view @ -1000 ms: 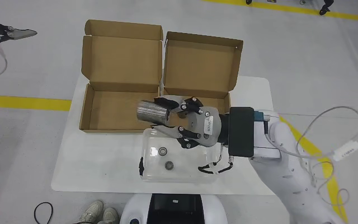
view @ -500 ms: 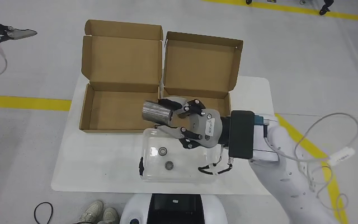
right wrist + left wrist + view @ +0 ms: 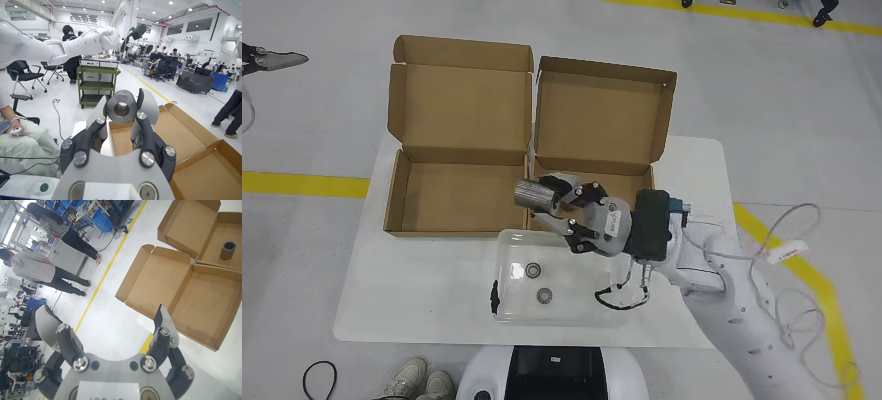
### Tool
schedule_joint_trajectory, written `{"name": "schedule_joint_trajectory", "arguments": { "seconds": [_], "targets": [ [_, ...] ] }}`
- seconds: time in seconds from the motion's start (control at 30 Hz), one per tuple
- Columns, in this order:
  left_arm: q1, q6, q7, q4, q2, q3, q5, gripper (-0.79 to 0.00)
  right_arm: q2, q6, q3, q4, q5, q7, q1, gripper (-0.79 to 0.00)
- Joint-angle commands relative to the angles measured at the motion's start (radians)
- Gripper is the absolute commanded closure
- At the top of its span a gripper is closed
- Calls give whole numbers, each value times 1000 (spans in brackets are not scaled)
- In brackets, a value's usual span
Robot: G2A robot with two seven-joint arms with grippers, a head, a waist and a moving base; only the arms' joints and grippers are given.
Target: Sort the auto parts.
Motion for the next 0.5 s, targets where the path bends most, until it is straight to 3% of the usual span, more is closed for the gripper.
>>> {"name": "schedule_joint_trajectory", "arguments": {
  "seconds": [0.0,0.47],
  "targets": [
    [0,0,0,0,0,0,0,-785,1,11,4,21,-13,-1,-7,0],
    [0,0,0,0,0,0,0,-785,4,173,29,145,-46,167,-32,0]
  ]
}}
